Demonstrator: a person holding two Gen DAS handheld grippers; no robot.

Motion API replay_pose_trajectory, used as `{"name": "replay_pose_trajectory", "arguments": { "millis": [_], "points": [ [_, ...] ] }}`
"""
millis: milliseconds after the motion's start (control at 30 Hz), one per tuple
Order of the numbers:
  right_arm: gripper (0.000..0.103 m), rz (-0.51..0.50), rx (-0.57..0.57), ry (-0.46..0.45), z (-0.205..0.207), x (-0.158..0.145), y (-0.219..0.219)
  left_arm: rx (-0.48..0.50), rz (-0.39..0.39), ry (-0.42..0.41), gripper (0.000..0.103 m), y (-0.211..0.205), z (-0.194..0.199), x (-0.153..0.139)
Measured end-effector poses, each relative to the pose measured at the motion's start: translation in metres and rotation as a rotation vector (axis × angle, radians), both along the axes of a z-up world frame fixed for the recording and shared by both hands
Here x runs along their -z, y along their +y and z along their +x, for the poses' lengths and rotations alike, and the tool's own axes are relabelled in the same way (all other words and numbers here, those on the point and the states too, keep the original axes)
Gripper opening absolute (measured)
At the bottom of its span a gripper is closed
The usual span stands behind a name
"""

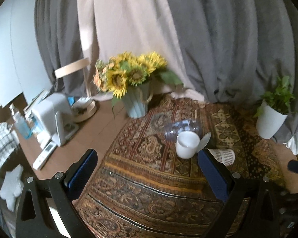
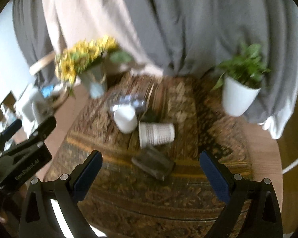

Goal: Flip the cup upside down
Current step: 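Move the right gripper down toward the clear glass lying on its side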

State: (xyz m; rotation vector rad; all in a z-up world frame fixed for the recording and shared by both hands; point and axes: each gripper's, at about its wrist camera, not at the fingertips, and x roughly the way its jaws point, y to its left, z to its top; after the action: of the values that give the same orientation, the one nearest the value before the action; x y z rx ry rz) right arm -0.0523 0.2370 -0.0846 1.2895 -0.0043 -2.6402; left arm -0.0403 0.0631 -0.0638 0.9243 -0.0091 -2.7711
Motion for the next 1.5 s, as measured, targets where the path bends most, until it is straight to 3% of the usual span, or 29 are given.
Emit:
{"name": "replay_pose_trajectory", "arguments": {
  "millis": [433, 667, 1033, 1400, 1500],
  "points": [
    [0.098, 0.073, -0.256, -0.300, -0.066, 0.072, -0.006, -0.142, -0.005, -0.179, 0.103, 0.021, -0.020, 0.053],
    [0.098, 0.142, -0.353, -0.407, -0.089, 0.115, -0.015, -0.200, -0.022, -0.279, 0.103, 0.024, -0.025, 0.089],
    [0.097, 0.221, -0.422, -0.472, -0.109, 0.157, -0.029, -0.254, 0.000, -0.370, 0.103, 0.014, -0.036, 0.129],
    [0.083, 0.227, -0.364, -0.486, -0.113, 0.162, -0.030, -0.214, 0.009, -0.399, 0.103, 0.001, -0.045, 0.141],
    [0.079, 0.211, -0.300, -0.490, -0.113, 0.157, -0.027, -0.178, 0.016, -0.404, 0.103, -0.003, -0.049, 0.142]
  ]
}}
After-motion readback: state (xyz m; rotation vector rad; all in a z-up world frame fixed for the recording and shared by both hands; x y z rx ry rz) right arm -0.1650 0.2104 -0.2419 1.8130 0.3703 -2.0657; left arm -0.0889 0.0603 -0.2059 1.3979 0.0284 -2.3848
